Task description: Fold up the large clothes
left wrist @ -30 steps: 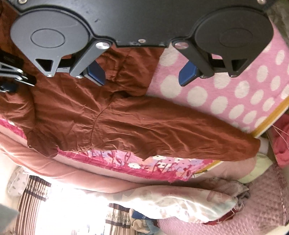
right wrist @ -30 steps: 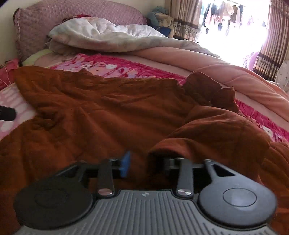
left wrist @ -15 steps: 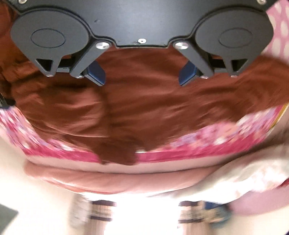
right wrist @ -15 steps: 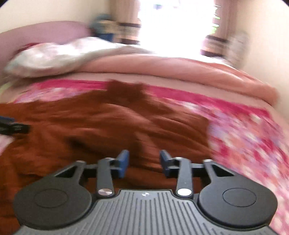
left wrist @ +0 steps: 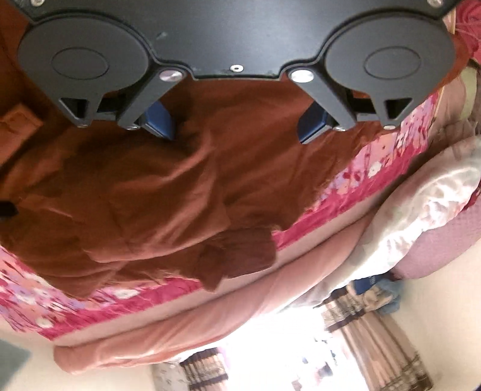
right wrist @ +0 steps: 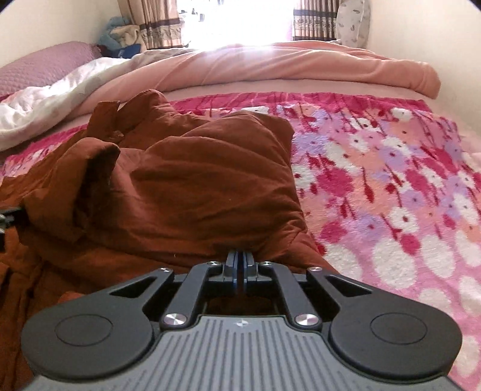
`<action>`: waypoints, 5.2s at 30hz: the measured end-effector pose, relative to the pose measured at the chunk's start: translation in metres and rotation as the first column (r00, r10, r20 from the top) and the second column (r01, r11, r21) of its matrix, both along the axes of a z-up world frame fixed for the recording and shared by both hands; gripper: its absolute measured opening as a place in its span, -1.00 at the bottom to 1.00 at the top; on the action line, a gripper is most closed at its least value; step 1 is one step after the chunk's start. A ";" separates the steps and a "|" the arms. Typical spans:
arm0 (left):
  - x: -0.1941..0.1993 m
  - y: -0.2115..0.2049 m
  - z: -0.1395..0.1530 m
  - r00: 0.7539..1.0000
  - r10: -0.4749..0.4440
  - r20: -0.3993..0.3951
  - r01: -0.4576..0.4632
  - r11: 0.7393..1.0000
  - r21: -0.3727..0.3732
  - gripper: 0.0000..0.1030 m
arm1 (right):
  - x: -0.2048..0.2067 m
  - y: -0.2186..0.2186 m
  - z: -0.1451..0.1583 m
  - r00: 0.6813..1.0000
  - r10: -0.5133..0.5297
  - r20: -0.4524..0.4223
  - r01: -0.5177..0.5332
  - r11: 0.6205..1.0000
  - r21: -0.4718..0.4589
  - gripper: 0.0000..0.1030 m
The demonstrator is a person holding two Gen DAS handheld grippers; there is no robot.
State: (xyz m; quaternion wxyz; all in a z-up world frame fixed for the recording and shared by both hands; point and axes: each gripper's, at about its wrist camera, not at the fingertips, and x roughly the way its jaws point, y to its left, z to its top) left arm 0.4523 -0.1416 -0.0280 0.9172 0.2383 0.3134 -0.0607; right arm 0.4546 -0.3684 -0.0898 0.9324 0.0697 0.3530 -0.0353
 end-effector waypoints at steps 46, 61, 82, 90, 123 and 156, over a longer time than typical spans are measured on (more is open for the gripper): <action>0.029 -0.003 0.017 0.993 0.040 0.108 -0.028 0.994 -0.110 1.00 | -0.005 -0.010 -0.010 0.994 0.068 0.089 -0.074 0.995 0.070 -0.92; 0.069 0.203 -0.027 0.926 0.337 -0.169 -0.375 0.790 -0.485 1.00 | -0.005 -0.008 -0.010 0.993 0.073 0.088 -0.078 0.995 0.059 -0.92; 0.075 0.497 -0.061 0.765 0.514 -0.389 -0.591 0.318 -0.742 0.49 | 0.001 0.022 -0.005 0.998 0.028 0.049 -0.022 0.994 -0.107 -0.91; 0.062 0.516 -0.071 0.743 0.527 -0.412 -0.586 0.215 -0.782 -0.89 | 0.003 0.026 -0.005 0.999 0.012 0.042 -0.007 0.993 -0.120 -0.91; 0.065 0.086 -0.023 0.968 -0.185 -0.169 0.085 0.876 -0.474 -0.26 | -0.005 0.009 -0.009 0.995 0.034 0.094 -0.032 0.999 -0.019 -0.91; 0.047 0.244 -0.043 0.957 0.173 -0.232 -0.271 0.817 -0.509 0.44 | 0.013 0.248 0.049 0.853 0.506 0.127 -0.408 0.799 -0.442 0.00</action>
